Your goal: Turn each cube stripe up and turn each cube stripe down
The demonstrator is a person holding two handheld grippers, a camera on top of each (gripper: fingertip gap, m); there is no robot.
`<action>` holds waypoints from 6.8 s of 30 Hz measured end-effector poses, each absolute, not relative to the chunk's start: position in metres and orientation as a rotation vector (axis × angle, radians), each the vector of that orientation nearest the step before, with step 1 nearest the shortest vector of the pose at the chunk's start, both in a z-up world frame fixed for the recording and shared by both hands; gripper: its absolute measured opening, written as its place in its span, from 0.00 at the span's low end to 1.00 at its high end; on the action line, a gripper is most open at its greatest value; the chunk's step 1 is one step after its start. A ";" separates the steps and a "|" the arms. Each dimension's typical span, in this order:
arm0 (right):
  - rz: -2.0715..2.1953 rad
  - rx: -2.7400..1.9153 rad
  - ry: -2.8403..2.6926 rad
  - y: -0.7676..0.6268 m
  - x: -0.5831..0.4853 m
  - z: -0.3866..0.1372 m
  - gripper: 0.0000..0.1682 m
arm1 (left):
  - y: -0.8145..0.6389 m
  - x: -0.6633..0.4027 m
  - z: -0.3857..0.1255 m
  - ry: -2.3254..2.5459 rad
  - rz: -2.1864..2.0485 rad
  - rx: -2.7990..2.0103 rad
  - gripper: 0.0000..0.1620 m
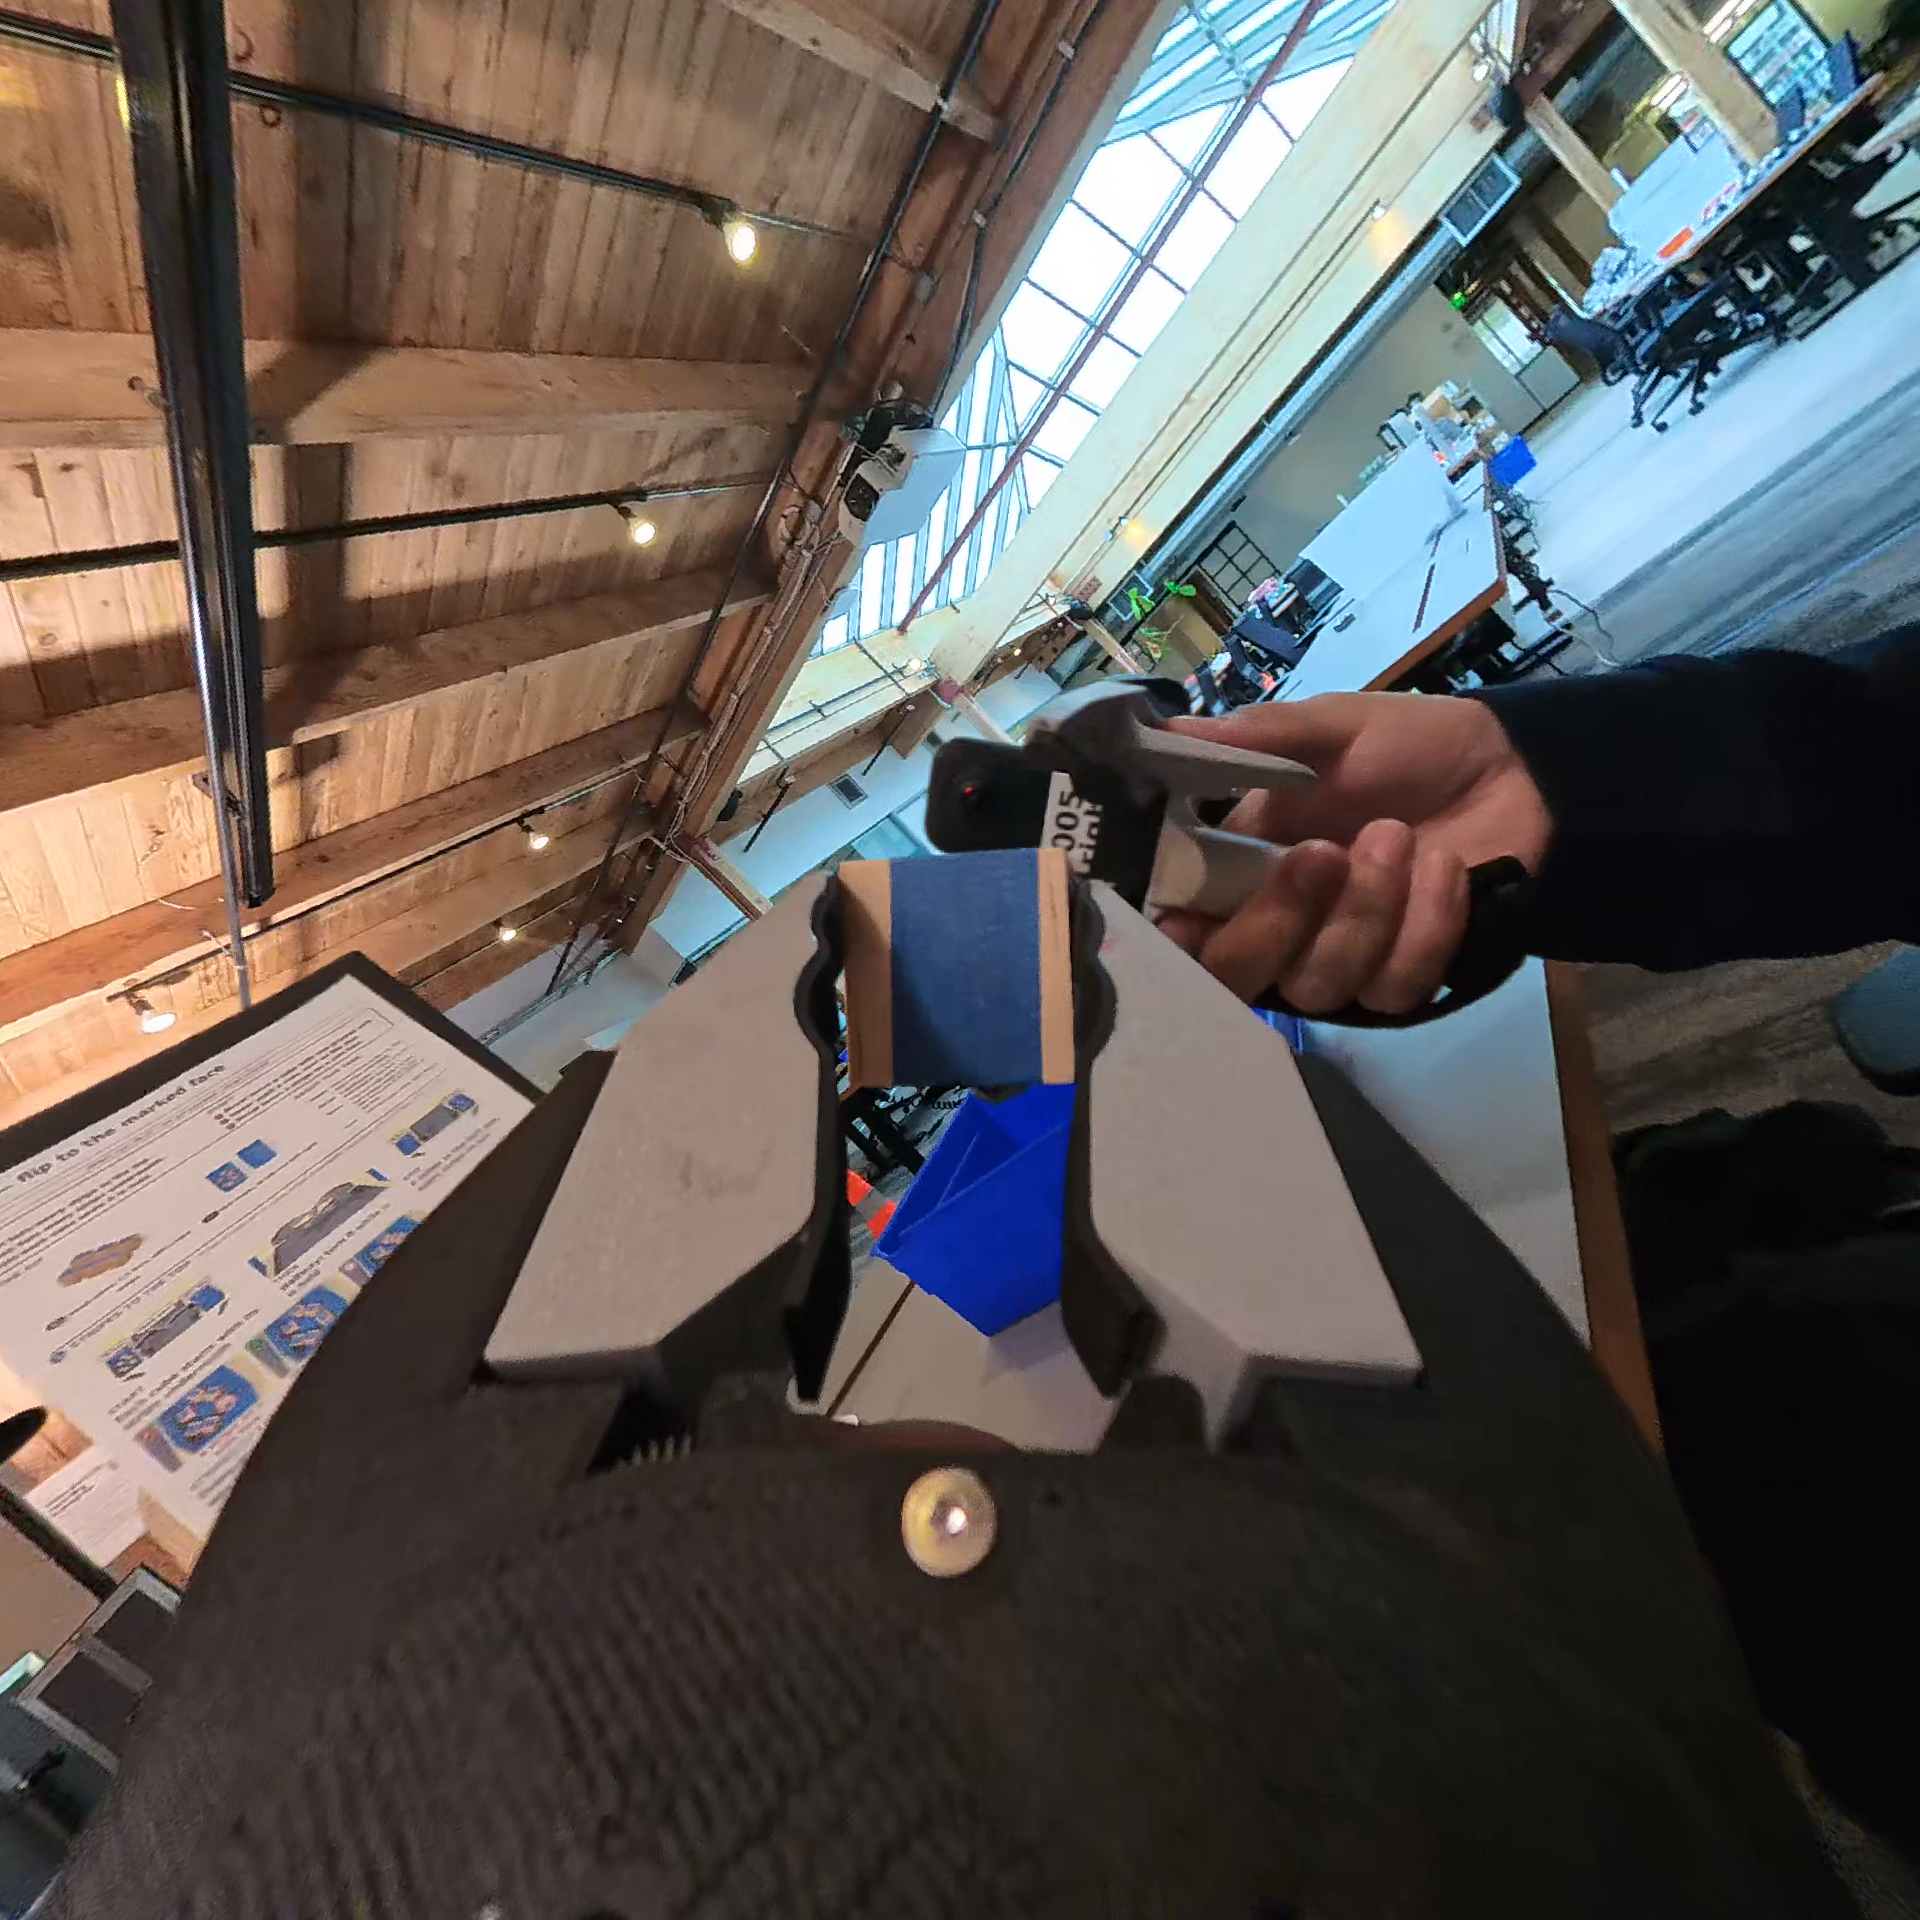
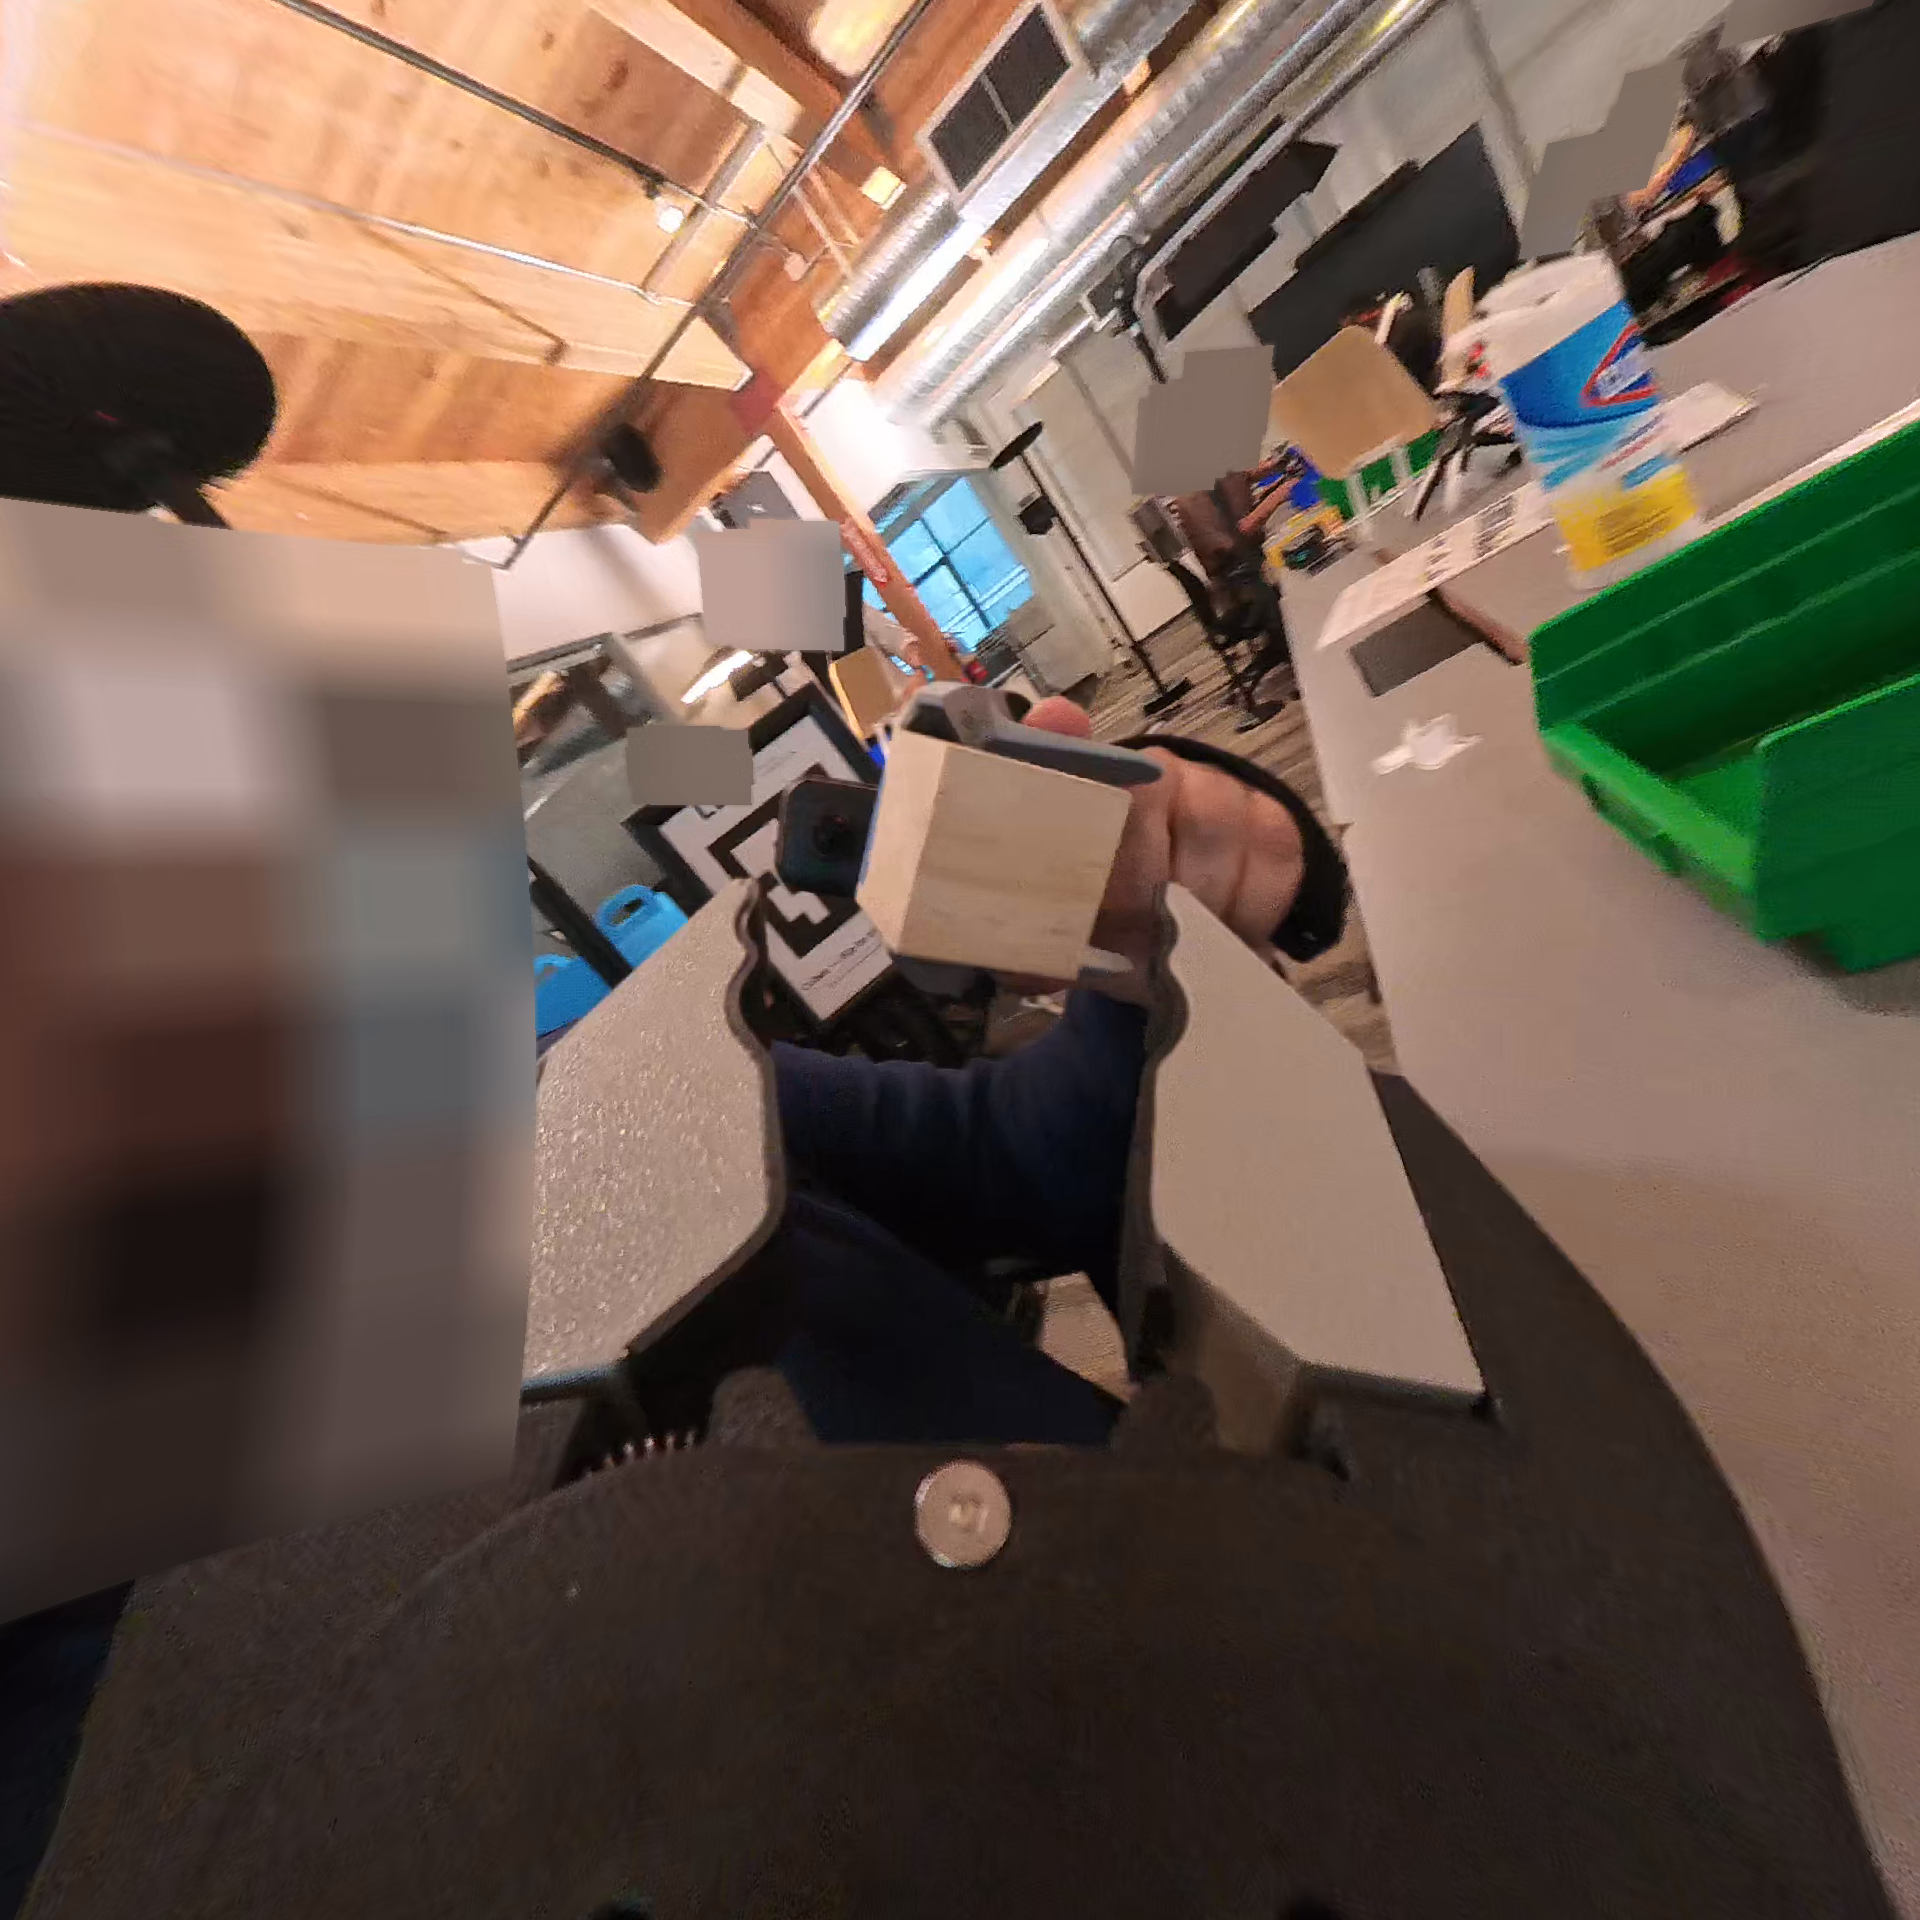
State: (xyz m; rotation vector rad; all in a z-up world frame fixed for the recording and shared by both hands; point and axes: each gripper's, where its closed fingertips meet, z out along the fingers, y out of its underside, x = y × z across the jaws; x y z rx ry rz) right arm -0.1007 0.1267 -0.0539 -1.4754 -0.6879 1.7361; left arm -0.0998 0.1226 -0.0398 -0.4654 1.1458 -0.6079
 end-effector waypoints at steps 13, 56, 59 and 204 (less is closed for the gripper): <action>1.588 -1.566 -0.612 0.162 -0.099 -0.085 0.27 | 0.152 -0.079 -0.073 1.178 -0.580 -0.627 0.25; 0.939 -1.656 -1.040 0.154 -0.078 -0.116 0.30 | 0.154 -0.086 -0.103 1.289 -1.553 -1.183 0.25; 1.026 -1.605 -1.033 0.149 -0.083 -0.110 0.25 | 0.153 -0.085 -0.103 1.283 -1.560 -1.171 0.25; 0.991 -1.829 -1.045 0.224 -0.086 -0.174 0.26 | 0.226 -0.073 -0.186 1.354 -1.287 -1.301 0.32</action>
